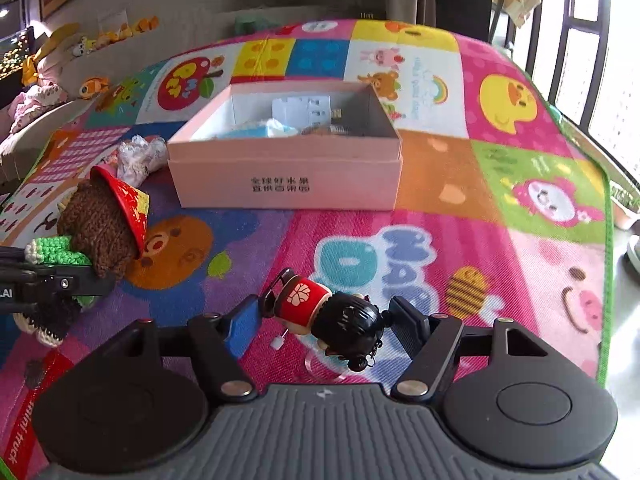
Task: Organize objects
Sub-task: 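Carry the doll with the left tool while the right tool lifts the figure keychain toward the box, then lower the doll into the box and open the left tool while the right carries the figure over it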
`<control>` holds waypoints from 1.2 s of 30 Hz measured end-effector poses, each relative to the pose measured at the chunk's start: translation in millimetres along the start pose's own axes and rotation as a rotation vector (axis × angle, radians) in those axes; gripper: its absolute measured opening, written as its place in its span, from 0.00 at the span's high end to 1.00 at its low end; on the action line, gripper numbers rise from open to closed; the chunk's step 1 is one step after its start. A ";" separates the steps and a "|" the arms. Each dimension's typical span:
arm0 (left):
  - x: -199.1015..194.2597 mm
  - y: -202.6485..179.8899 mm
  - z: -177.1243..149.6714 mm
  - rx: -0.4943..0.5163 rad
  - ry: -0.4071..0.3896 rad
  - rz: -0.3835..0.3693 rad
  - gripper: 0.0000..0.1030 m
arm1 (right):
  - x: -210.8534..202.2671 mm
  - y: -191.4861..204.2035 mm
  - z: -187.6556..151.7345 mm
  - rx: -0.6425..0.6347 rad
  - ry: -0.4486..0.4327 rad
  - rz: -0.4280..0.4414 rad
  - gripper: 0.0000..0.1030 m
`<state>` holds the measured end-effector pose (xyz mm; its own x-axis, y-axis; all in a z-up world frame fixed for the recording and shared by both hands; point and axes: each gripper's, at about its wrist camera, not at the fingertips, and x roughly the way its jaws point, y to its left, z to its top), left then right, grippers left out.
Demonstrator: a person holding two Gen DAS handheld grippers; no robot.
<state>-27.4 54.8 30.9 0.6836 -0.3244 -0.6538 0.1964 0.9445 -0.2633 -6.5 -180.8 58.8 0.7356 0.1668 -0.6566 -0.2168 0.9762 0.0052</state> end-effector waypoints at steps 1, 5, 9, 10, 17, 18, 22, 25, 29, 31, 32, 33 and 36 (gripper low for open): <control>-2.3 -0.5 0.7 -0.002 -0.004 -0.012 0.57 | -5.5 -2.0 2.9 0.000 -0.017 -0.001 0.32; -16.2 -5.3 18.2 -0.006 -0.055 -0.060 0.58 | -30.8 -13.7 21.1 0.008 -0.100 -0.011 0.32; -12.3 -15.8 66.7 -0.014 -0.146 -0.081 0.57 | -55.7 -28.6 49.0 0.009 -0.207 -0.032 0.32; -3.5 -18.6 79.9 -0.025 -0.163 -0.083 0.57 | -60.7 -32.0 55.0 0.008 -0.234 -0.040 0.32; 104.7 -34.7 136.6 -0.198 -0.225 -0.155 0.55 | -63.7 -51.9 77.1 0.005 -0.308 -0.069 0.32; 121.1 -38.5 137.4 -0.180 -0.210 -0.116 0.55 | -59.7 -54.3 77.3 0.007 -0.300 -0.072 0.32; 158.6 -38.0 124.5 -0.170 -0.090 0.015 0.55 | -44.0 -64.4 73.6 0.032 -0.261 -0.083 0.32; 145.0 -41.8 115.8 -0.099 -0.058 0.012 0.55 | -36.4 -69.9 69.7 0.040 -0.248 -0.088 0.32; 97.3 -39.9 110.4 -0.069 -0.114 -0.039 0.55 | -26.2 -69.5 68.5 0.043 -0.233 -0.090 0.32; 68.9 -35.4 105.5 -0.051 -0.143 -0.080 0.55 | -24.2 -64.9 69.7 0.037 -0.229 -0.082 0.32; 54.7 -32.8 101.4 -0.037 -0.161 -0.090 0.55 | -22.1 -62.2 72.0 0.029 -0.227 -0.077 0.32; 40.8 -29.8 96.8 -0.020 -0.178 -0.096 0.55 | -21.1 -57.5 74.9 0.017 -0.225 -0.070 0.32; 7.8 -11.1 82.2 0.019 -0.221 -0.083 0.55 | -16.7 -36.6 89.2 -0.037 -0.230 -0.048 0.32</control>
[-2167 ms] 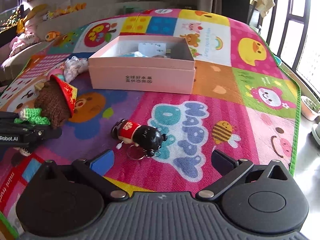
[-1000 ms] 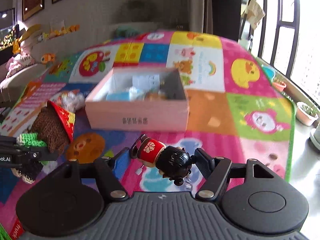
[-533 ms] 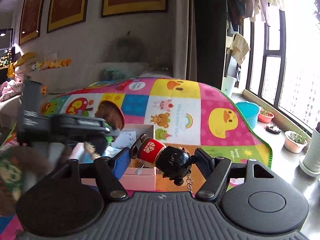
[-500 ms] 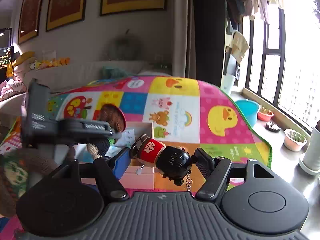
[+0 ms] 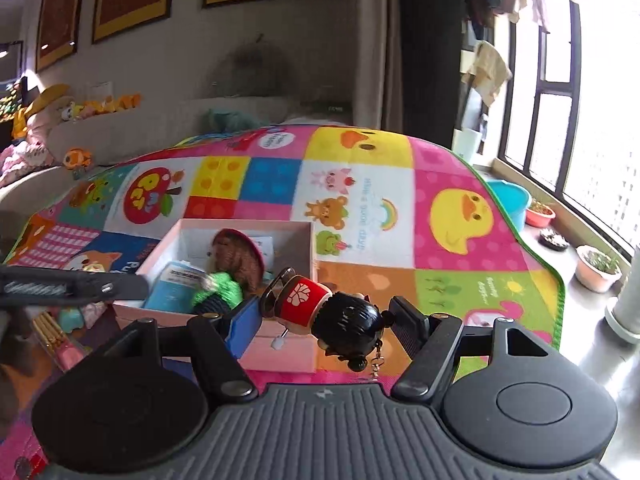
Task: Organize objects
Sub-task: 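Lower the doll into the box and open the left tool while the right carries the figure over it, then open the right tool to drop the figure keychain into the box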
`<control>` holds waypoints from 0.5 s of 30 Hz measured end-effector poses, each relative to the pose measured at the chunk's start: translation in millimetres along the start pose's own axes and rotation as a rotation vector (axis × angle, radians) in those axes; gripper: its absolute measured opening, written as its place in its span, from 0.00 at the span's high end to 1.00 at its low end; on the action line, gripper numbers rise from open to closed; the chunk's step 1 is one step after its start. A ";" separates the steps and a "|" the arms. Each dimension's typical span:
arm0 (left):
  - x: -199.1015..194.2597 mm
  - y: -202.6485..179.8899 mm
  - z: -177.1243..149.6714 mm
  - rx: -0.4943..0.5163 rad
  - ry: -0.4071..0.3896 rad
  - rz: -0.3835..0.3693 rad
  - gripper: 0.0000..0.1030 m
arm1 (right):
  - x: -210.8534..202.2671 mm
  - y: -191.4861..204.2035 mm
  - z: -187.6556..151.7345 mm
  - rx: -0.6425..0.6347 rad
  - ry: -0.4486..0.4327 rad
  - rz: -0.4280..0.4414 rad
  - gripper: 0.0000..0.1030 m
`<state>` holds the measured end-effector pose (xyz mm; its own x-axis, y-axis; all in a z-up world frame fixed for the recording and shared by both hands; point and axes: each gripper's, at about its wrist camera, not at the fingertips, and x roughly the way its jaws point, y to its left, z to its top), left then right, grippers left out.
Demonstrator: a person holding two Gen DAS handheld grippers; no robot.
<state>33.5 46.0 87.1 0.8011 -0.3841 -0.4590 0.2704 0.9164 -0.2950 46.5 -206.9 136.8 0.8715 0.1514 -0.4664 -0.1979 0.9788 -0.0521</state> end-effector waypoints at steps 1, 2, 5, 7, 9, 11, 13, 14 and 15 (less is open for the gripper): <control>-9.6 7.9 -3.1 0.007 -0.012 0.013 0.55 | 3.9 8.9 7.2 -0.020 -0.005 0.012 0.32; -18.1 17.1 -6.0 0.012 -0.022 0.032 0.55 | 9.0 17.7 15.1 -0.038 -0.011 0.026 0.32; -36.7 53.8 -11.8 -0.030 -0.029 0.095 0.55 | 37.2 41.4 49.0 -0.028 0.001 0.088 0.32; -42.9 78.7 -14.1 -0.091 -0.016 0.132 0.55 | 65.2 55.4 75.6 0.017 0.020 0.142 0.32; -49.3 97.8 -18.6 -0.131 -0.005 0.160 0.55 | 99.4 70.1 99.4 0.030 0.047 0.160 0.24; -54.8 112.4 -22.8 -0.157 -0.002 0.186 0.55 | 129.8 79.5 113.1 0.064 0.099 0.118 0.17; -57.6 127.7 -25.1 -0.194 -0.011 0.210 0.55 | 141.1 85.8 113.3 0.083 0.131 0.114 0.17; -58.6 136.6 -26.0 -0.217 -0.019 0.221 0.55 | 139.3 89.0 109.5 0.088 0.135 0.127 0.17; -58.1 146.4 -26.1 -0.244 -0.027 0.237 0.55 | 135.8 92.3 104.7 0.092 0.138 0.144 0.17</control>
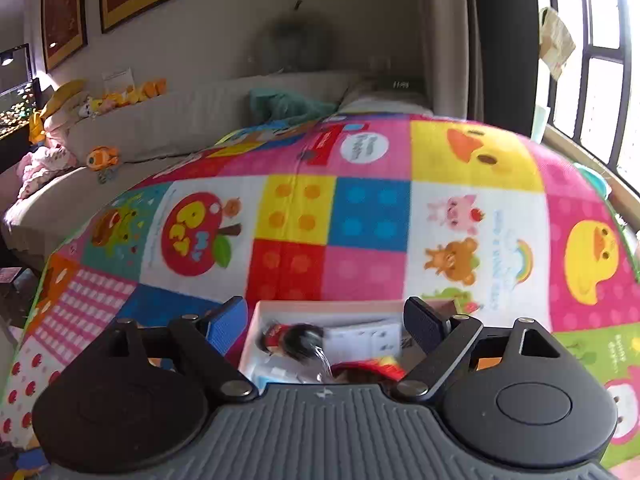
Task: Organize objects
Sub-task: 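Open the right tool to drop the figure keychain into the box, then grasp the tray of wafer sticks with the left tool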
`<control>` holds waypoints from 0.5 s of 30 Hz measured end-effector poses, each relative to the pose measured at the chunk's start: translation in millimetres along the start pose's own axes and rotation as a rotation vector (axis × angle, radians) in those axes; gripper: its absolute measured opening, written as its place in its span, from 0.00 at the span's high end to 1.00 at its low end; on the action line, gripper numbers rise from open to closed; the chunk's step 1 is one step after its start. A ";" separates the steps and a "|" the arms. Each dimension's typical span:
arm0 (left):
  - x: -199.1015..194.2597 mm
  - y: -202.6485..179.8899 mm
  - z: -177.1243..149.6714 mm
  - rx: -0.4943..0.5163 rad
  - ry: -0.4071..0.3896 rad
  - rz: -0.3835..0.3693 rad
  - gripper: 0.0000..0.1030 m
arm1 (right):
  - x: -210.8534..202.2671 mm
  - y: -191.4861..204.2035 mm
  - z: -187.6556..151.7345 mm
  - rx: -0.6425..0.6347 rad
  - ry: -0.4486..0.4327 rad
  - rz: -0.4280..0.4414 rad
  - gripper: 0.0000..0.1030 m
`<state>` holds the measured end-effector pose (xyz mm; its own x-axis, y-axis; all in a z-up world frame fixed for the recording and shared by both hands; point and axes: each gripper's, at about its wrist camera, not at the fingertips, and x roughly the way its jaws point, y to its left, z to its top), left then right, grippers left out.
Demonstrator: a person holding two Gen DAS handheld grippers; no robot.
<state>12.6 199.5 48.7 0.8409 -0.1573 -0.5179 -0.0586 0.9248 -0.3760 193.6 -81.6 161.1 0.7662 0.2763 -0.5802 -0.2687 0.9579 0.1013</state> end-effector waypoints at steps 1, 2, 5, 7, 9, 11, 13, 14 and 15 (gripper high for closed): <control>5.3 7.7 2.7 -0.029 -0.004 0.019 0.55 | -2.7 3.9 -6.4 -0.001 0.008 0.022 0.17; 11.9 14.9 6.1 -0.059 -0.007 0.035 0.55 | -4.4 8.9 -12.0 -0.006 0.020 0.041 0.17; 41.0 27.7 22.9 -0.117 -0.011 0.048 0.55 | -5.8 27.3 -30.7 -0.037 0.063 0.078 0.17; 63.5 32.1 38.6 -0.134 -0.010 0.047 0.55 | -10.0 41.1 -44.3 -0.064 0.079 0.102 0.17; 88.2 33.4 49.7 -0.152 -0.003 0.060 0.56 | -19.5 55.3 -59.6 -0.115 0.077 0.123 0.17; 111.6 33.2 55.3 -0.159 0.024 0.069 0.56 | -31.2 63.7 -75.7 -0.162 0.072 0.144 0.17; 134.1 30.3 55.8 -0.150 0.073 0.070 0.58 | -42.6 64.8 -92.0 -0.196 0.075 0.149 0.17; 140.0 27.6 54.5 -0.145 0.083 0.071 0.59 | -48.0 61.9 -99.5 -0.208 0.079 0.145 0.17; 141.1 22.4 53.0 -0.126 0.081 0.073 0.60 | -52.2 58.0 -106.3 -0.217 0.084 0.135 0.17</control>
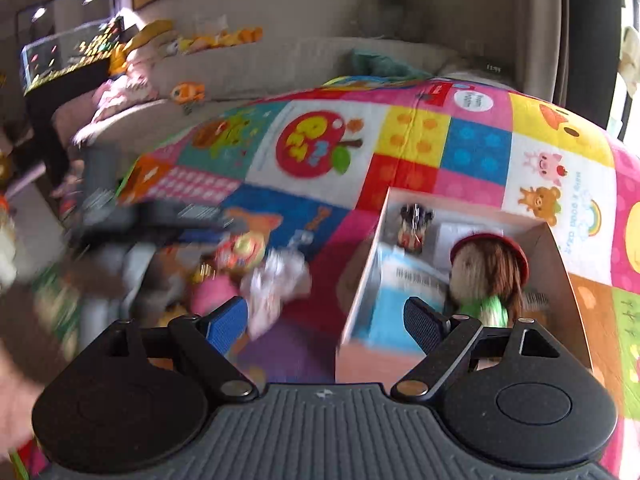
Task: Organize objects
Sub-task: 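Grasp the tray of wafer sticks with the left tool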
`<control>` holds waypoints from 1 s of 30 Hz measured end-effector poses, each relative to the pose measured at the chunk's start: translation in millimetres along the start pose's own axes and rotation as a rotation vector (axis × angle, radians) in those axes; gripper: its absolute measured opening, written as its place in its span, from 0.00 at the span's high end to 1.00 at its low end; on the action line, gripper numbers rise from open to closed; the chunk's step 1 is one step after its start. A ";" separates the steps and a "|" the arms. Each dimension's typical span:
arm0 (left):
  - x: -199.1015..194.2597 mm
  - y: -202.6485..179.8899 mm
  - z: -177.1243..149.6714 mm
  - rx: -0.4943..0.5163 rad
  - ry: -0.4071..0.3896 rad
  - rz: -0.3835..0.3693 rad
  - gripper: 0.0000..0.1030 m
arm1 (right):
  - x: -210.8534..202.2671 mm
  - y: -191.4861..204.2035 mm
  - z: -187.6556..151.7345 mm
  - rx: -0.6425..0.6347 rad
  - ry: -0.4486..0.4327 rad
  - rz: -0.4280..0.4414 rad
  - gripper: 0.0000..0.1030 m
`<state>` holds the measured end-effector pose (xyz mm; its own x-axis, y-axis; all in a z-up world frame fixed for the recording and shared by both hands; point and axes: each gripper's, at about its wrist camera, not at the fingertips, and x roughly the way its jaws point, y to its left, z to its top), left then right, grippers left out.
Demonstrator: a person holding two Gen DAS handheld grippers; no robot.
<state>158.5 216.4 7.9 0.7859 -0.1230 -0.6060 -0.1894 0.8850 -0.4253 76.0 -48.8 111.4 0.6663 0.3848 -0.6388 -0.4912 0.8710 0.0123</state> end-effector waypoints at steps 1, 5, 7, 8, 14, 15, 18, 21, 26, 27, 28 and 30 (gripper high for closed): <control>1.1 -5.2 -2.6 0.020 0.024 -0.022 0.61 | -3.7 -3.5 -7.5 -0.003 0.005 -0.013 0.17; -9.8 -23.7 -24.6 0.098 0.125 -0.125 0.62 | -8.5 -25.9 -32.9 0.021 0.037 -0.091 0.17; -22.6 -28.3 -36.7 0.119 0.159 -0.149 0.62 | -8.2 -39.7 -43.7 0.068 0.065 -0.103 0.17; -28.8 -28.0 -41.8 0.109 0.187 -0.170 0.62 | -7.8 -45.4 -48.6 0.091 0.076 -0.106 0.17; -65.4 -24.1 -69.1 0.071 0.312 -0.346 0.63 | -11.3 -51.6 -75.9 0.136 0.105 -0.075 0.16; -76.7 -22.1 -70.1 0.085 0.286 -0.353 0.63 | -13.0 -46.8 -78.6 0.121 0.104 -0.057 0.16; -115.2 -21.7 -69.1 0.220 0.173 -0.272 0.63 | -17.3 -27.3 -84.8 0.036 0.098 -0.004 0.16; -144.2 -17.7 -72.6 0.294 0.181 -0.189 0.63 | -18.3 -14.8 -87.2 0.013 0.094 0.026 0.16; -178.4 10.6 -92.0 0.210 0.259 -0.122 0.63 | -18.2 5.6 -73.7 0.076 0.063 0.169 0.16; -183.9 14.4 -96.5 0.199 0.264 -0.114 0.63 | -16.3 11.9 -68.8 0.085 0.056 0.218 0.16; -188.2 16.9 -101.1 0.187 0.271 -0.113 0.63 | -12.8 18.2 -64.5 0.092 0.052 0.246 0.17; -192.4 17.8 -110.2 0.158 0.301 -0.141 0.63 | 1.6 28.0 -56.7 0.108 0.067 0.274 0.27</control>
<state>-61.0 206.3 42.9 0.5852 -0.3545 -0.7292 0.0206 0.9056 -0.4237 31.6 -41.1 67.1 0.4768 0.5919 -0.6499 -0.5823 0.7665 0.2710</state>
